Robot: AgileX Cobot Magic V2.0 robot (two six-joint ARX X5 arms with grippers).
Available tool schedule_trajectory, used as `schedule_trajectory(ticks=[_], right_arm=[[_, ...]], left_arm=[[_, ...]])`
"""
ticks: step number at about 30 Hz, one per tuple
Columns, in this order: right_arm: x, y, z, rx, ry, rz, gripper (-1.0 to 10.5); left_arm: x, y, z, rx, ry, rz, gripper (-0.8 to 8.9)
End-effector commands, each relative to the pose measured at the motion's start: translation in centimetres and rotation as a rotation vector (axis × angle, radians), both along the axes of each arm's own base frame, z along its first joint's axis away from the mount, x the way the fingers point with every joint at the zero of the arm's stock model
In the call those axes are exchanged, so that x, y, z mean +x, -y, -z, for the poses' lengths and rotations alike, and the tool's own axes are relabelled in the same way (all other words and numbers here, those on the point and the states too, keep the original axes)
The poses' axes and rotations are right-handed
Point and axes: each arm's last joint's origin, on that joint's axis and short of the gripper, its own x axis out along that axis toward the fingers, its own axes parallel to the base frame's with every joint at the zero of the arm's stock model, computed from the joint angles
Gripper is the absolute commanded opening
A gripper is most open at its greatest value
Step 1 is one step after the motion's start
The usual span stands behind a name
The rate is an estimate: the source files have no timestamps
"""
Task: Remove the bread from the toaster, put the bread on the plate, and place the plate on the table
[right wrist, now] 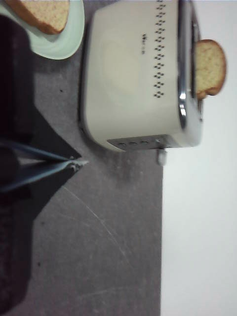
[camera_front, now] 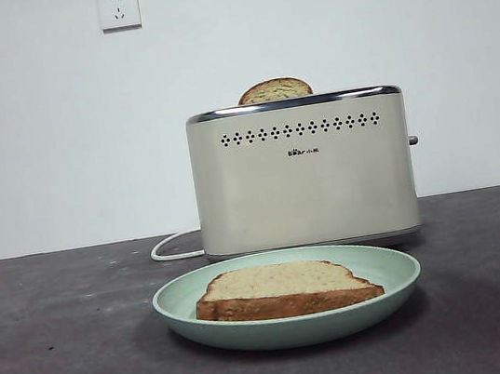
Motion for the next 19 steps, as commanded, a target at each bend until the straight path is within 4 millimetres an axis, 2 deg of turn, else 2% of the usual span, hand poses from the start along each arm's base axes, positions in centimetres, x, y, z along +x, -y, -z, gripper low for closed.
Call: schedule_trajectory(ticks=[1, 11, 19], right_arm=[[0.15, -0.07, 1.11, 0.028, -0.013, -0.001, 0.0], [0.05, -0.07, 1.88, 0.016, -0.093, 0.0, 0.0], [0.06, -0.08, 1.83, 0.02, -0.088, -0.003, 0.0]], left_arm=[[0.05, -0.03, 0.35, -0.006, -0.005, -0.005, -0.03], [0.05, -0.03, 0.34, -0.006, -0.004, -0.005, -0.03], [0.05, -0.03, 0.34, -0.006, -0.004, -0.005, -0.03]])
